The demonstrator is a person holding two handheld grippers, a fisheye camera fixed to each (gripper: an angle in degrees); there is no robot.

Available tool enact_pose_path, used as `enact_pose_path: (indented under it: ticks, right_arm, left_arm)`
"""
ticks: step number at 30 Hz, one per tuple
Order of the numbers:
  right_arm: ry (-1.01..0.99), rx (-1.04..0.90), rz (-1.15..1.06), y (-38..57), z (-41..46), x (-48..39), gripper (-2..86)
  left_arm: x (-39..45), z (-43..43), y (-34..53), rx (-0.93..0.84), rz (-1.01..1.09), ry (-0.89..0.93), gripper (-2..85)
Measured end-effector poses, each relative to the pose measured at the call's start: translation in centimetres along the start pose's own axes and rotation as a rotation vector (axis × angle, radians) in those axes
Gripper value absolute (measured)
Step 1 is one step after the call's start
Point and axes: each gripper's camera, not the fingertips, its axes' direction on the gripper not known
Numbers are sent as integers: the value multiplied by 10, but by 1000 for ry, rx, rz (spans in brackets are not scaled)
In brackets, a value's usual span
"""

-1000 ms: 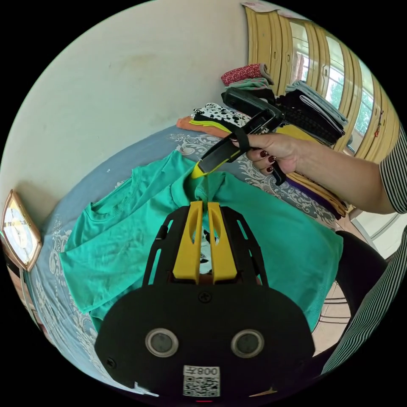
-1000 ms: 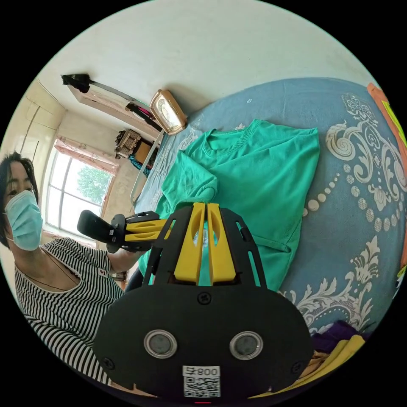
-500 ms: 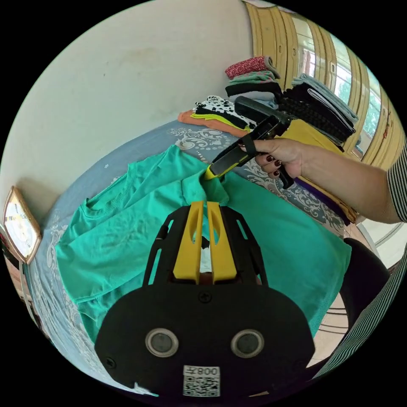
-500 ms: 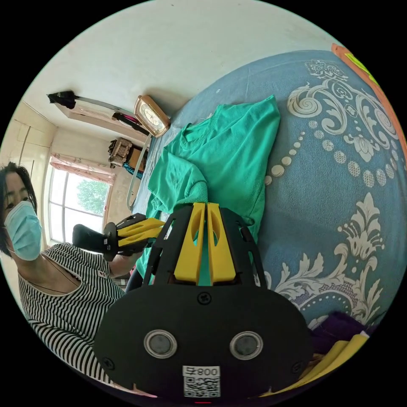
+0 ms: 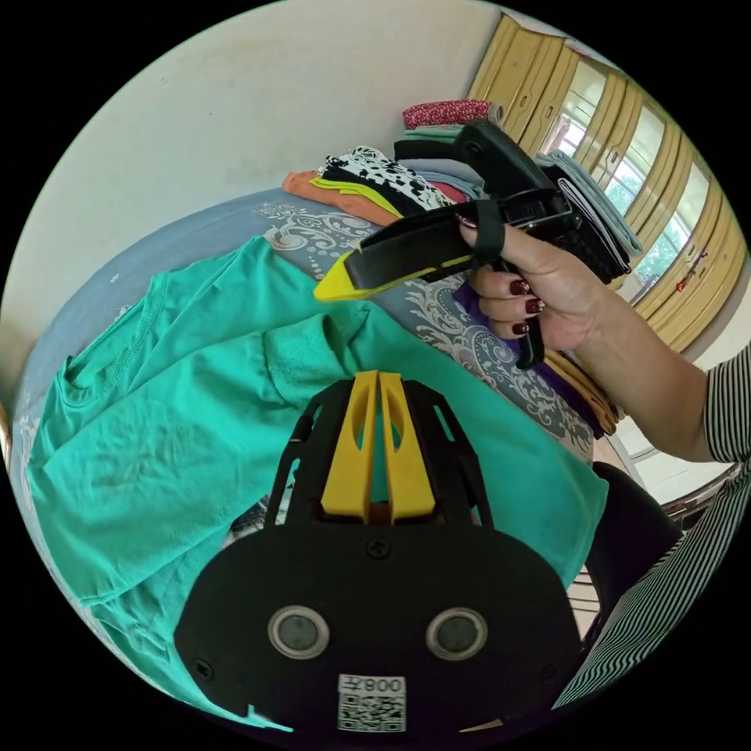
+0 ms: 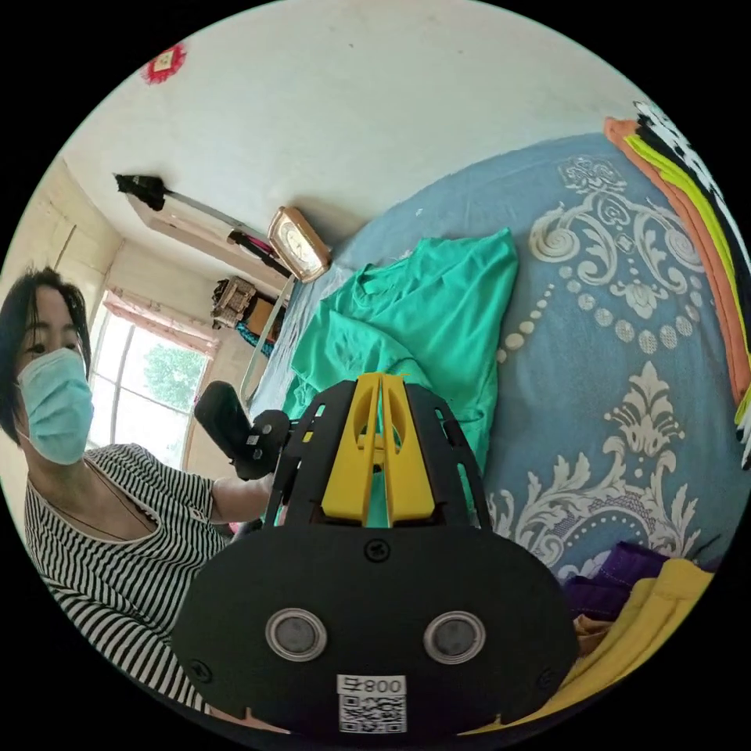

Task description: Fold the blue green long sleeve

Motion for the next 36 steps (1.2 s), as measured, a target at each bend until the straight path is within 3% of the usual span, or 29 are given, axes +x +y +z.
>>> enact_pose_path:
  ticks: [2, 5, 9, 11, 16, 23, 28, 36]
  right_arm:
    - [61, -83, -65, -9, 32, -17, 0]
    - [361, -221, -83, -18, 82, -14, 0]
    - [365, -180, -25, -13, 84, 3, 0]
    - [360, -162, -10, -10, 86, 7, 1]
    - [340, -76, -130, -31, 106, -35, 8]
    - [106, -122, -335, -118, 213, -90, 44]
    - [-10, -194, -400, -199, 310, -111, 51]
    - [82, -315, -484, -284, 436, -132, 63]
  left_arm:
    - [-8, -16, 5, 13, 4, 39, 3]
    - [-26, -44, 23, 40, -37, 10, 4]
    - [-72, -97, 65, 86, -195, -167, 11]
    - [-112, -138, 105, 111, -369, -341, 24]
    - [-173, -190, 162, 57, -584, -570, 71]
    - [-220, -190, 165, -150, -487, -648, 77]
    - [-221, -206, 168, -179, -375, -776, 66]
    - [-240, -236, 181, -161, -324, -770, 18]
